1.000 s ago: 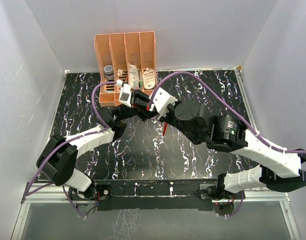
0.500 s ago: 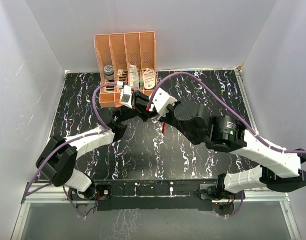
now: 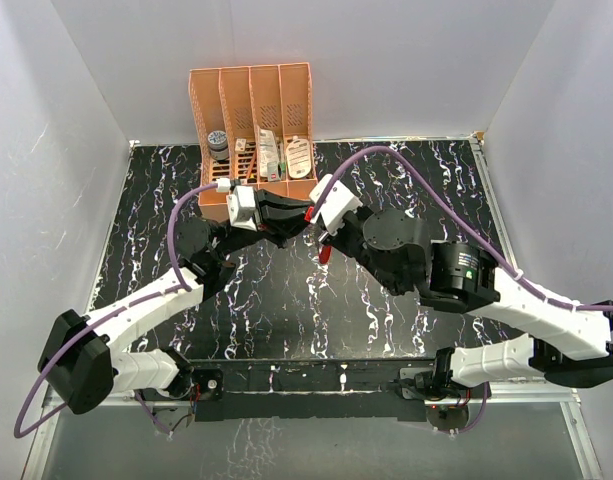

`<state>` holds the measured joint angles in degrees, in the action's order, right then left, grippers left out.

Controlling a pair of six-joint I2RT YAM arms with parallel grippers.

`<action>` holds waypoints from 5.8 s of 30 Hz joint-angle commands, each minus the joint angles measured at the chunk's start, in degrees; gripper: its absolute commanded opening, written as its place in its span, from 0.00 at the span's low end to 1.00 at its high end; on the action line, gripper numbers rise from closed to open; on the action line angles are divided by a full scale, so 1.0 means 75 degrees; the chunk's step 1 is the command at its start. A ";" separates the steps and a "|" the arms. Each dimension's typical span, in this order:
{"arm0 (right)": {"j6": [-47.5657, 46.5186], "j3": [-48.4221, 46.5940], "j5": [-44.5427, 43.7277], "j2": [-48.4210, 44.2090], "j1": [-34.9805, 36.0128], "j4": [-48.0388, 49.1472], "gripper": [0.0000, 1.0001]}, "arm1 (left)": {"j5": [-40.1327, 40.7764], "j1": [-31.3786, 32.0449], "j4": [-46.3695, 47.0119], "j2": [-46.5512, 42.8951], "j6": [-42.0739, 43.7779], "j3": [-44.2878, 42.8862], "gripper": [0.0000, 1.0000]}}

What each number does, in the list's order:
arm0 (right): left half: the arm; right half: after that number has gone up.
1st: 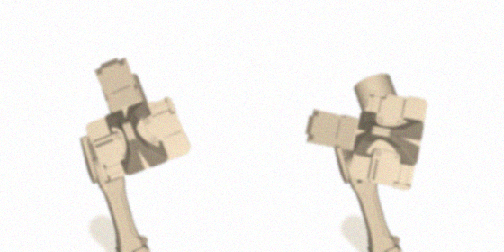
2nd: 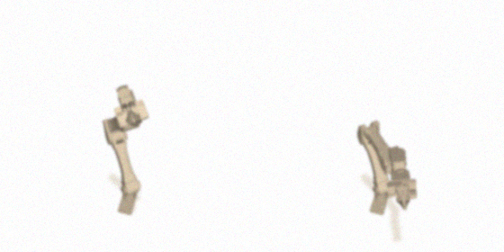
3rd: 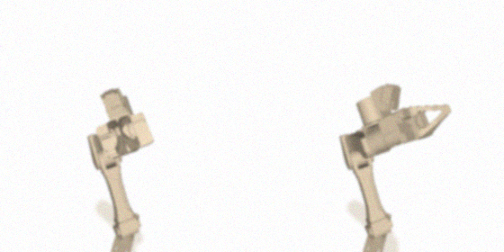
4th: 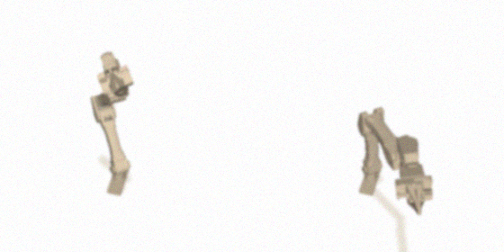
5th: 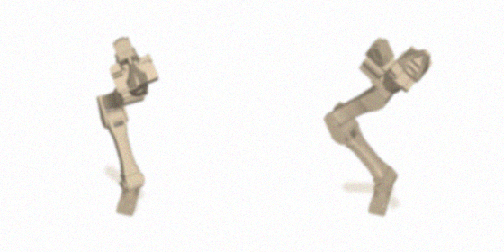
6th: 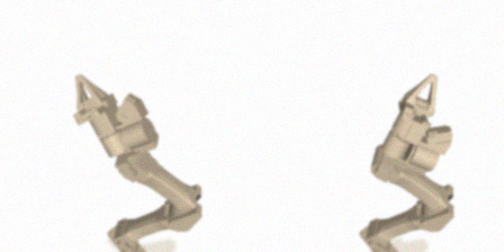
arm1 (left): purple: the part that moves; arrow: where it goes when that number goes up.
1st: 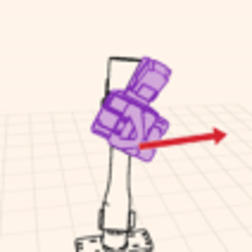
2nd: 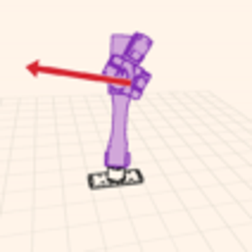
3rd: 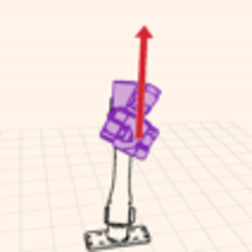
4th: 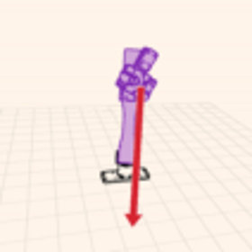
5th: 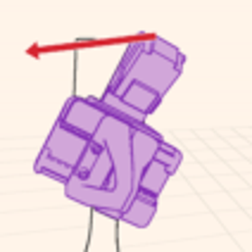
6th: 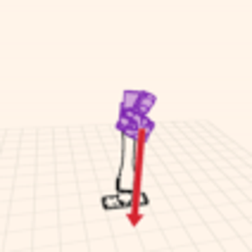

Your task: Remove the keys from the keyring

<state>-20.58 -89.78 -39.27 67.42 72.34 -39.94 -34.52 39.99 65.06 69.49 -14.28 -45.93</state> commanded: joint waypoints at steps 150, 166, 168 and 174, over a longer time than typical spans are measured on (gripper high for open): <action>0.2826 0.3859 -0.0982 -0.1314 -0.0071 0.2184 0.39 | 0.5032 0.0315 -0.4910 -0.0038 0.2347 -0.0642 0.10; 0.3665 0.5224 0.3919 -0.1028 -0.4166 0.6182 0.79 | 0.6272 -0.0806 -0.5092 -0.0687 0.0857 0.0368 0.28; 0.3204 0.5168 0.4072 -0.0730 -0.4171 0.6130 0.57 | 0.6416 -0.0808 -0.5143 -0.0688 0.0705 0.0382 0.28; 0.3760 0.4158 0.5257 0.0977 -0.4109 0.4562 0.32 | 0.7357 -0.0814 -0.5689 -0.0265 0.0187 0.0248 0.00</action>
<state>6.31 -53.21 -10.22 67.68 41.12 -0.80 14.63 33.87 25.61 66.46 -9.69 -43.38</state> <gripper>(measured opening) 0.376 0.014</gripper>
